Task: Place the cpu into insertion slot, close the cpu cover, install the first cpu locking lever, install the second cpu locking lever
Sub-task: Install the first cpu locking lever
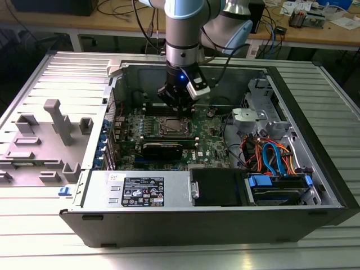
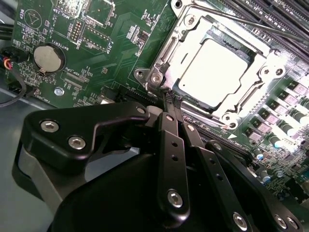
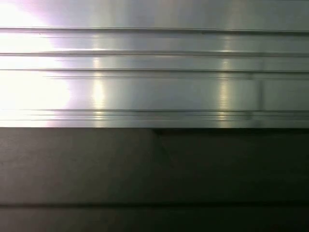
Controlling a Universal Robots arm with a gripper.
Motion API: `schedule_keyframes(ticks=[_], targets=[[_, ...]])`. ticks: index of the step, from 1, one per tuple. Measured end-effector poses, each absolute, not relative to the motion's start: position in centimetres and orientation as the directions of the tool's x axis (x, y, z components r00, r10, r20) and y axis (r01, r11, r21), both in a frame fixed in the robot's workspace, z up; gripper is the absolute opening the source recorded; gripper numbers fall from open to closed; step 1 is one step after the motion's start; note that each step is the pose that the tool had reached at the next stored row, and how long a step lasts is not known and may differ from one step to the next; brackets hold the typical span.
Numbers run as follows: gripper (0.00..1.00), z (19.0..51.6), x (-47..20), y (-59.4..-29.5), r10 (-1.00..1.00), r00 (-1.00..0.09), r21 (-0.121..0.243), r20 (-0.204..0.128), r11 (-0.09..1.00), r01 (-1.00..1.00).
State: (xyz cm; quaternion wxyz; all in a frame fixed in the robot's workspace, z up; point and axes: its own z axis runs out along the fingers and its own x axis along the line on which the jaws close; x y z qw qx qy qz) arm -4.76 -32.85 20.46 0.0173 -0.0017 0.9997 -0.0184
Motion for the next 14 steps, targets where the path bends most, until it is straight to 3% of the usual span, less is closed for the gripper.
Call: schedule_keyframes(ticks=[14], targets=[[0.11,20.41,-4.69,-32.86,-0.004,-0.999,-0.036,-0.035,0.999,-0.003]])
